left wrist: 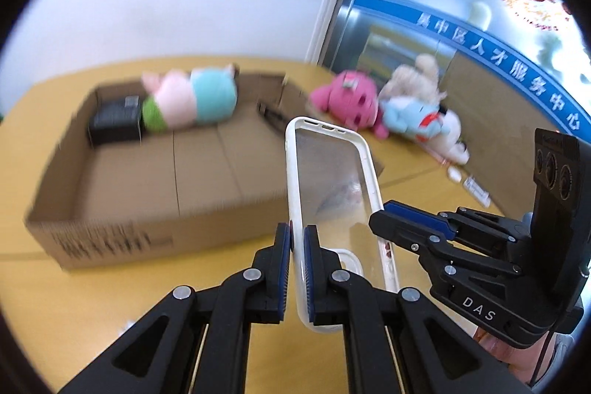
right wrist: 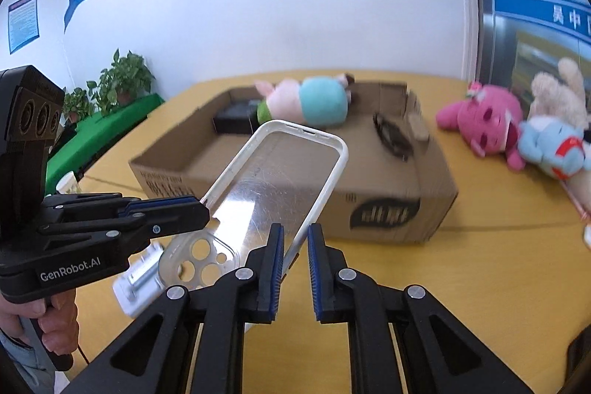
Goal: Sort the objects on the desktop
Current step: 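Carry the phone case into the cardboard box and open the left tool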
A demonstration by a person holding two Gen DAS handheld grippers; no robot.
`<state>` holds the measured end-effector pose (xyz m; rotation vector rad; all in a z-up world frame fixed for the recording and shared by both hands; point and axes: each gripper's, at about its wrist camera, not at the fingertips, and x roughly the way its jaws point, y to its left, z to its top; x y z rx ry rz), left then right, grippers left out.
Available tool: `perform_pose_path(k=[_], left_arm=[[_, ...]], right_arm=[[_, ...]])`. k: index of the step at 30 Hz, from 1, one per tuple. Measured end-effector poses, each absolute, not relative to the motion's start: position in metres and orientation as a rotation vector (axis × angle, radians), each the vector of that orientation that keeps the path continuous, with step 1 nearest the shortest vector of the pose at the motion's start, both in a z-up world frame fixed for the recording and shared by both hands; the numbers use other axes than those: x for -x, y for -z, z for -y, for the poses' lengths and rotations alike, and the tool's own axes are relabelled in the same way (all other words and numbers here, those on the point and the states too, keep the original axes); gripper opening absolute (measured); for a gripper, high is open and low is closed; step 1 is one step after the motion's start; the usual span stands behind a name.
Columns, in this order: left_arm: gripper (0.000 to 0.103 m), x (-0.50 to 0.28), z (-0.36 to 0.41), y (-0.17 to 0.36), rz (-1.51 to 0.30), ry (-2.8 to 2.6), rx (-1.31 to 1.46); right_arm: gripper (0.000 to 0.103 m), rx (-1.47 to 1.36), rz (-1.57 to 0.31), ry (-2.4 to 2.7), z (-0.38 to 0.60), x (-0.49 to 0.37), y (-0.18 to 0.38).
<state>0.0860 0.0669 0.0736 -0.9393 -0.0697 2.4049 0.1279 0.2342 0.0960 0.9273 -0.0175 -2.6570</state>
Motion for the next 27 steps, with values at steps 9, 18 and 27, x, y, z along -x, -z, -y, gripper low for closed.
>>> perform_pose_path(k=[9,18,27], left_arm=[[0.007,-0.059,-0.058,-0.148,0.035,-2.456,0.732],[0.007,-0.021,0.0,-0.179,0.063,-2.598,0.694],[0.007,0.042,0.063,-0.13,0.139,-2.672,0.917]], right_arm=[[0.012,-0.729,-0.069,2.725,-0.228,-0.101,-0.175],[0.012,-0.655,-0.147,2.598,-0.169,-0.039,-0.224],[0.012,-0.871,-0.218,2.354,-0.081,0.054,-0.175]])
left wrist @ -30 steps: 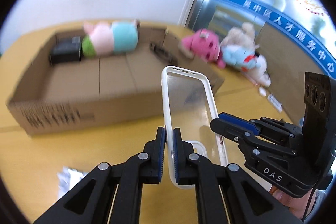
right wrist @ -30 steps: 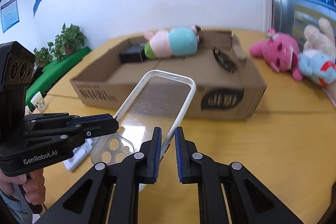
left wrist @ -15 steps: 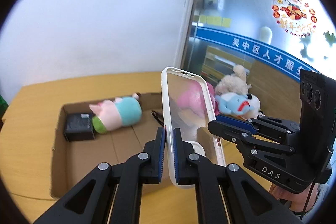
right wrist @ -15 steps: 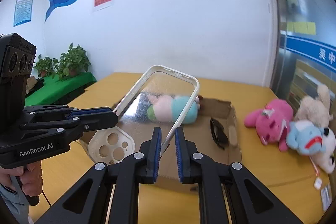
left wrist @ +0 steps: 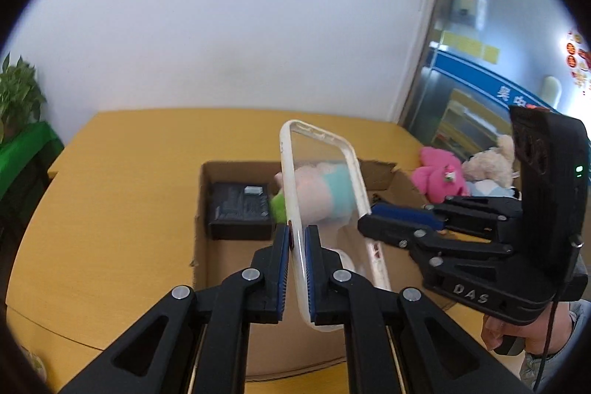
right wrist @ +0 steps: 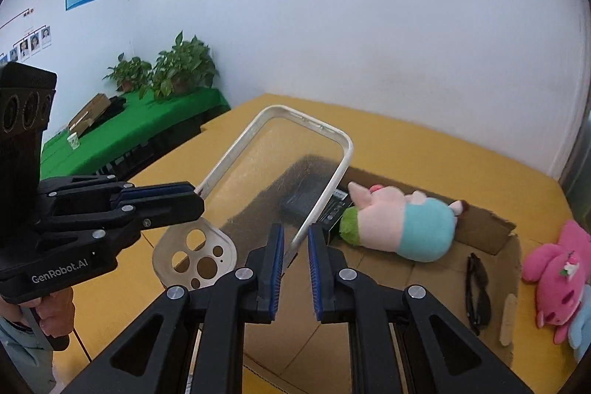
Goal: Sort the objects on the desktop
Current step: 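Carry the phone case into the cardboard box and open the left tool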
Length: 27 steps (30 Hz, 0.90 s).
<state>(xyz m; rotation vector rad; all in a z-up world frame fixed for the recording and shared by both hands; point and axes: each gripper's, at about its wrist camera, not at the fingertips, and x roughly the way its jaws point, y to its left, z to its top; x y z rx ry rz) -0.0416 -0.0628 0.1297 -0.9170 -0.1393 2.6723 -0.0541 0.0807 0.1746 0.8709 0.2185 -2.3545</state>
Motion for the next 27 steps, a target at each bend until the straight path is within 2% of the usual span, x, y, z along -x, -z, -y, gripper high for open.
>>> perform_pose_path(k=[3,5,8,10,12,16,19,21,23,25,27], left_arm=[[0.008,0.059,0.07,-0.109,0.138,-2.655,0.989],[0.008,0.074,0.068,-0.091,0.165,-2.561,1.071],[0.0,0.089,0.061,-0.064,0.075,-2.585,1.186],[0.0,0.098,0.069,-0.05,0.154,-2.557,1.241],[0.0,0.101,0.075,-0.039,0.147,-2.583,1.285],[0.0,0.106,0.082,-0.03,0.123,-2.589,1.35],[0.0,0.103,0.084,-0.031,0.1,-2.591,1.376],[0.0,0.101,0.088,-0.032,0.1,-2.589,1.399],[0.0,0.098,0.091,-0.032,0.108,-2.58,1.411],[0.0,0.09,0.094,-0.032,0.113,-2.592,1.399],[0.001,0.082,0.096,-0.033,0.131,-2.607,1.369]], right_arm=[[0.012,-0.993,-0.221,2.278,-0.062,0.079,-0.134],[0.006,-1.067,-0.177,2.185,-0.049,0.095,-0.109],[0.004,-1.159,-0.218,2.109,-0.027,0.107,-0.08],[0.003,-1.214,-0.245,2.081,-0.02,0.115,-0.062],[0.004,-1.264,-0.239,2.059,-0.024,0.125,-0.046],[0.004,-1.351,-0.151,2.026,-0.038,0.136,-0.03],[0.005,-1.356,-0.206,2.03,-0.042,0.141,-0.033],[0.017,-1.394,-0.192,2.013,-0.048,0.147,-0.032],[0.046,-1.424,-0.208,2.022,-0.053,0.154,-0.029],[0.049,-1.461,-0.23,2.008,-0.057,0.163,-0.021],[0.049,-1.495,-0.331,1.975,-0.05,0.166,-0.006]])
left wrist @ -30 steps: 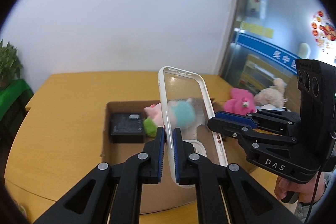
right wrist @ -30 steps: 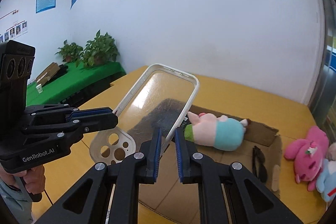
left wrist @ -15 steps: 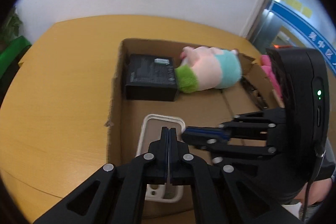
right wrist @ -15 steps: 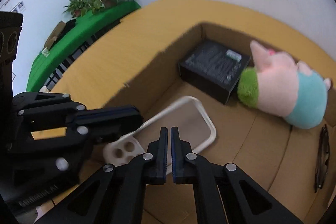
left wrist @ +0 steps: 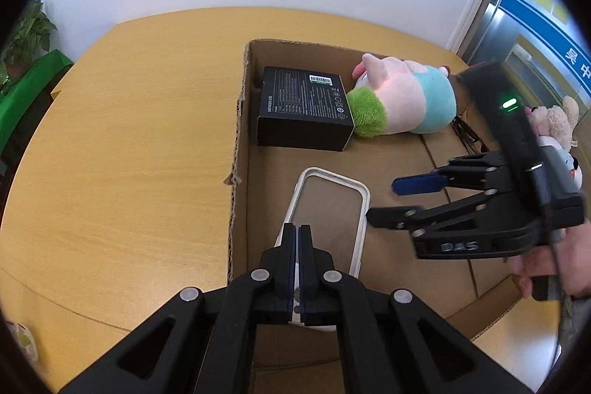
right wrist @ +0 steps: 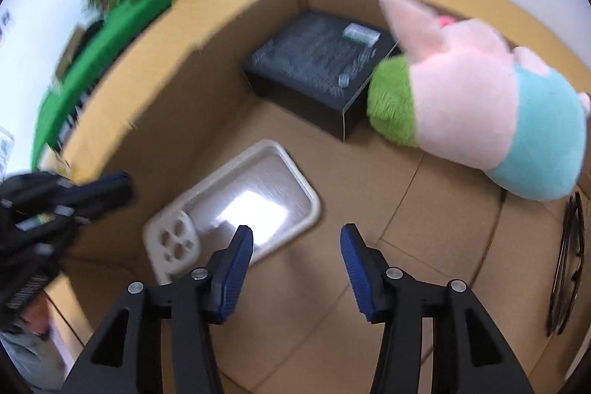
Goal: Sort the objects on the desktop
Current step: 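Carry the phone case into the cardboard box and open the left tool, then move both tools to the grey phone stand on the table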
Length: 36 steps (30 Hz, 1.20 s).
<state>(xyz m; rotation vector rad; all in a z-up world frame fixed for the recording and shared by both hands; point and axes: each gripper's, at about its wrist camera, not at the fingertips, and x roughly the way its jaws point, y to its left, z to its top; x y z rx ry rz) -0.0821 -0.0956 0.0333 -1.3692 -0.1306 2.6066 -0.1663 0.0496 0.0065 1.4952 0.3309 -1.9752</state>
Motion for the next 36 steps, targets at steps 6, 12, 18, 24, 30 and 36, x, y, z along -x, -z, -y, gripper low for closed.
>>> perform_pose_path(k=[6,12,18,24,30,36], left_arm=[[0.001,0.066,0.103,-0.031,0.185,-2.624,1.327],[0.001,0.061,0.107,-0.032,0.19,-2.644,1.315],[0.001,0.045,0.108,-0.037,0.153,-2.677,1.272],[0.033,0.013,0.108,-0.057,0.144,-2.744,1.132],[0.06,-0.029,0.101,-0.068,0.109,-2.755,1.017],[0.06,-0.068,0.088,-0.057,0.107,-2.703,1.048]], right_arm=[[0.029,-1.495,-0.499,1.968,-0.035,0.17,0.006],[0.028,-1.485,-0.466,1.987,-0.03,0.178,0.007],[0.029,-1.437,-0.375,2.087,-0.047,0.177,-0.009],[0.08,-1.232,-0.297,2.246,-0.091,0.128,-0.066],[0.103,-0.961,-0.234,2.356,-0.113,0.044,-0.128],[0.103,-0.883,-0.296,2.359,-0.126,-0.029,-0.125]])
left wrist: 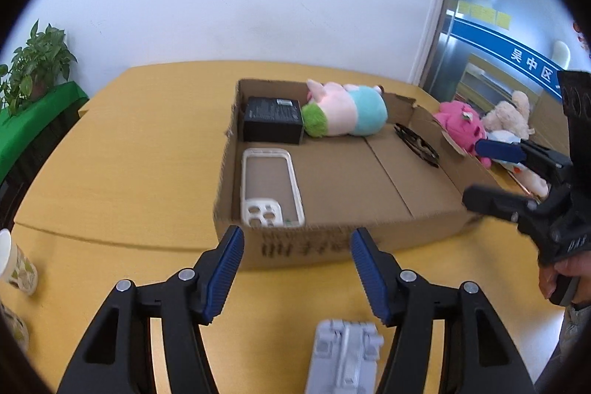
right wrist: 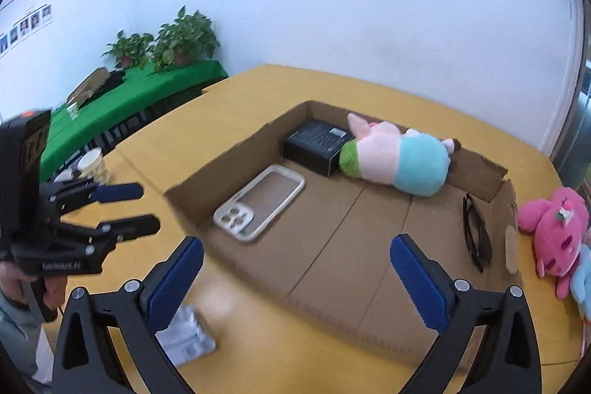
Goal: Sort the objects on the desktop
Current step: 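Move both tools to the grey phone stand on the table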
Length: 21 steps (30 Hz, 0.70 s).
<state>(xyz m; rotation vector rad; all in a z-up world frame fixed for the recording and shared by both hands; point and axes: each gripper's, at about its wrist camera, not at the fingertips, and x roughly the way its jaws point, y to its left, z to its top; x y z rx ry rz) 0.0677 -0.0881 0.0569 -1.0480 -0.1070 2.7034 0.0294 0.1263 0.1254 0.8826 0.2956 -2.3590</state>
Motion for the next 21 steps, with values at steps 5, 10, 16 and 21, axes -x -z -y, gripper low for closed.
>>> perform_pose_path(k=[5,10,16,21], left_arm=[[0.06,-0.106,0.078,-0.031,0.104,-2.661,1.145],[0.06,-0.139,0.077,-0.004,0.194,-2.623,1.275],[0.06,-0.155,0.071,0.017,0.211,-2.596,1.377],[0.053,-0.156,0.069,0.028,0.233,-2.566,1.434]], right_arm=[[0.102,-0.959,-0.3,2.225,-0.124,-0.058,-0.074],[0.088,-0.981,-0.317,2.018,-0.113,-0.072,-0.025],[0.078,-1.0,-0.325,1.83,-0.087,-0.066,0.003],[0.078,-0.961,-0.332,1.714,-0.067,-0.057,0.01]])
